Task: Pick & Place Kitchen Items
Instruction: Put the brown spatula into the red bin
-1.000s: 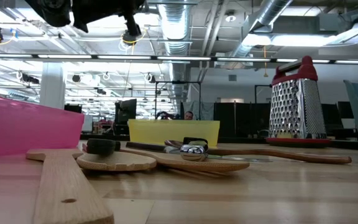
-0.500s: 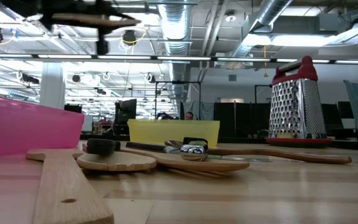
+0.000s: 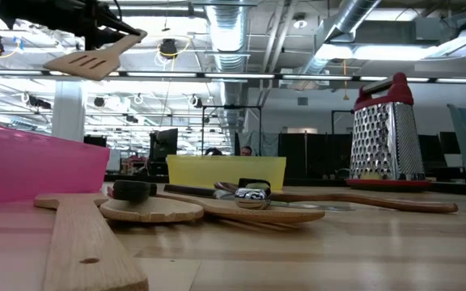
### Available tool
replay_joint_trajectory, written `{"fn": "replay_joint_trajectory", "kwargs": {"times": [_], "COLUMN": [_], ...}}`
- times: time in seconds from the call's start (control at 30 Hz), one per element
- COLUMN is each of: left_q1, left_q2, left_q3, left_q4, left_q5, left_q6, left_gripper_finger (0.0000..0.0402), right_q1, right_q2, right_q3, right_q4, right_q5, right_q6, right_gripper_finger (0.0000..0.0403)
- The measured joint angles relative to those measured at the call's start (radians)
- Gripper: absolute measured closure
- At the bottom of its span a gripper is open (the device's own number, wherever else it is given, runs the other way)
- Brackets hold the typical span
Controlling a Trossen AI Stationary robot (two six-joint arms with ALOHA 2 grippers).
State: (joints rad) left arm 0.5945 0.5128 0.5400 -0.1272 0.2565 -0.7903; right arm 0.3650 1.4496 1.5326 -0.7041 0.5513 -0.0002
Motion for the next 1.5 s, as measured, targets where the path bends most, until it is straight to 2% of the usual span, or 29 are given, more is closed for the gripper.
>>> {"fn": "replay_joint_trajectory", "kwargs": {"times": [0.17, 0.2, 0.27, 0.4, 0.53, 0.67, 0.9, 1.07, 1.27, 1.5], "left_q1": [0.0, 0.0, 0.0, 0.0, 0.0, 0.0, 0.003, 0.003, 0.003, 0.003], "left_q2": [-0.008, -0.007, -0.01, -0.012, -0.032, -0.075, -0.156, -0.159, -0.158, -0.167], "left_q3": [0.0, 0.0, 0.0, 0.0, 0.0, 0.0, 0.0, 0.0, -0.003, -0.136], "left_q4": [-0.031, -0.039, -0.072, -0.138, -0.199, -0.257, -0.405, -0.413, -0.432, -0.436], "left_q5": [-0.003, -0.003, -0.004, -0.002, 0.002, 0.012, -0.013, -0.059, -0.082, -0.081], "left_q6": [0.011, 0.033, 0.064, 0.075, 0.103, 0.105, 0.132, 0.173, 0.184, 0.173], "left_gripper_finger": [0.0394, 0.0394, 0.0394, 0.0394, 0.0394, 0.0394, 0.0394, 0.0394, 0.0394, 0.0394], "right_q1": [-0.145, -0.171, -0.208, -0.242, -0.24, -0.227, -0.219, -0.244, -0.25, -0.235], "right_q2": [-0.207, -0.236, -0.275, -0.321, -0.317, -0.281, -0.187, -0.152, -0.152, -0.152], "right_q3": [-0.344, -0.415, -0.526, -0.689, -0.785, -0.816, -0.851, -0.848, -0.848, -0.848], "right_q4": [0.55, 0.647, 0.803, 0.971, 1.047, 1.067, 1.206, 1.316, 1.314, 1.311], "right_q5": [-0.417, -0.474, -0.523, -0.529, -0.529, -0.528, -0.539, -0.636, -0.639, -0.639], "right_q6": [-0.014, -0.004, 0.032, 0.126, 0.175, 0.185, 0.155, 0.134, 0.158, 0.159], "right_gripper_finger": [0.0181, 0.0184, 0.0189, 0.0197, 0.0204, 0.0213, 0.0226, 0.0233, 0.0242, 0.0249]}}
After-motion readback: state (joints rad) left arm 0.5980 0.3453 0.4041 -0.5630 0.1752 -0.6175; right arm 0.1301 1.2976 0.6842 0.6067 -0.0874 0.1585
